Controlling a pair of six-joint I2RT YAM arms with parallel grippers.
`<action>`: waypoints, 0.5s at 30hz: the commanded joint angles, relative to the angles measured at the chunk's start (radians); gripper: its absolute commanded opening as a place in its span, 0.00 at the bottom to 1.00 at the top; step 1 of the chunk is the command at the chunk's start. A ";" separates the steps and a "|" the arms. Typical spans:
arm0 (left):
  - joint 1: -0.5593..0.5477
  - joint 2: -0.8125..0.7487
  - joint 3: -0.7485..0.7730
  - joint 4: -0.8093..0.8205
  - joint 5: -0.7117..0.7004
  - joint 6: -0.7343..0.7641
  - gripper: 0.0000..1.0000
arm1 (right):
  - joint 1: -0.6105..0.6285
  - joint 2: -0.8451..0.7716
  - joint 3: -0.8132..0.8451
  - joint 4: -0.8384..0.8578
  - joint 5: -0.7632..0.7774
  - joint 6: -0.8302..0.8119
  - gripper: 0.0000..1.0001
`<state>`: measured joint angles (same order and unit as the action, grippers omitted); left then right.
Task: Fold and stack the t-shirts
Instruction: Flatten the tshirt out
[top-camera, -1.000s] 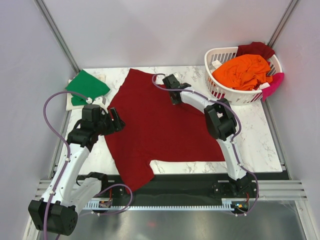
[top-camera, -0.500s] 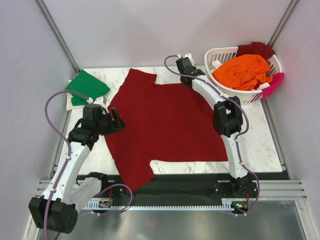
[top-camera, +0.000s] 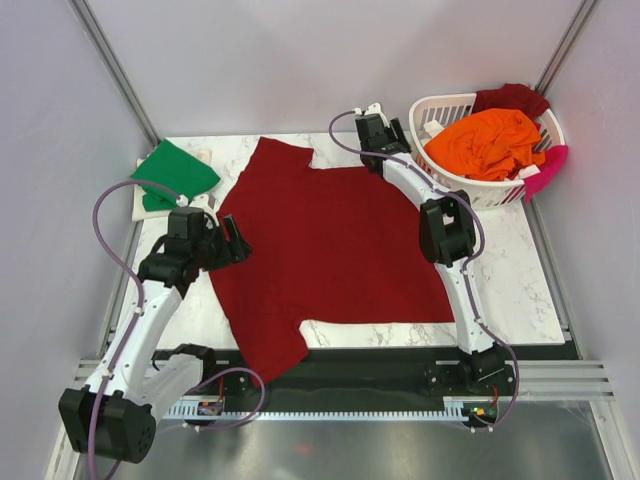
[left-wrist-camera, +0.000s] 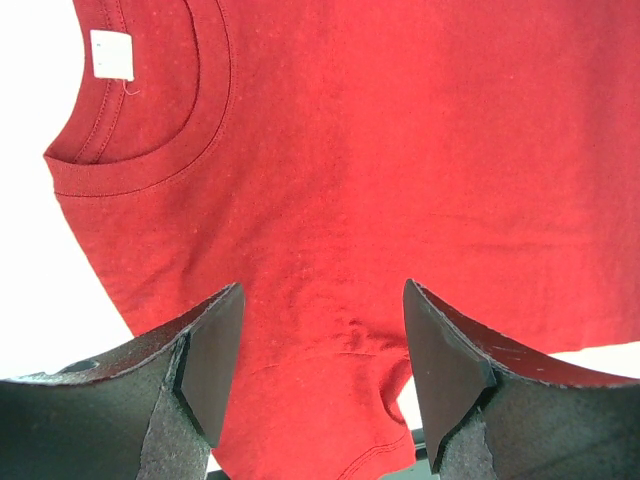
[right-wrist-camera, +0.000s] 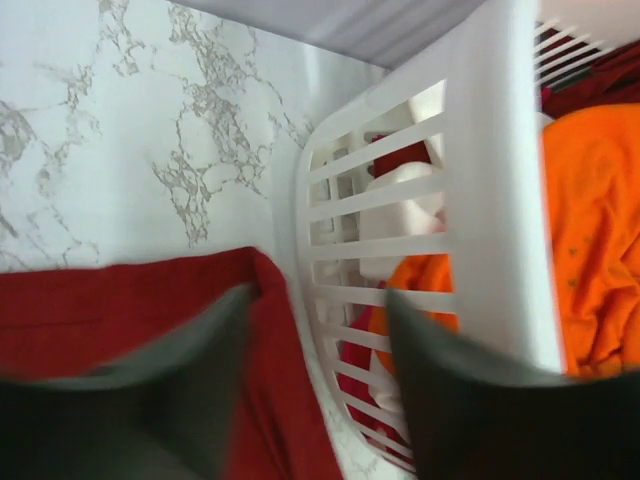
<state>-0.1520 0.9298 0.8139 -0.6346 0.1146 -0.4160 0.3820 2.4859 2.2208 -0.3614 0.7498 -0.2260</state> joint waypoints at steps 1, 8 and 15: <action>0.002 0.006 -0.001 0.007 0.019 0.049 0.72 | 0.000 0.037 0.045 0.088 0.115 -0.087 0.86; 0.002 0.012 -0.002 0.007 0.022 0.048 0.72 | 0.001 -0.024 0.039 0.147 0.155 -0.073 0.98; 0.003 0.020 -0.002 0.009 0.019 0.048 0.72 | 0.043 -0.274 -0.213 0.086 -0.183 0.193 0.96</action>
<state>-0.1520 0.9440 0.8139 -0.6346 0.1150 -0.4160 0.4034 2.3665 2.0586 -0.2668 0.7189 -0.1928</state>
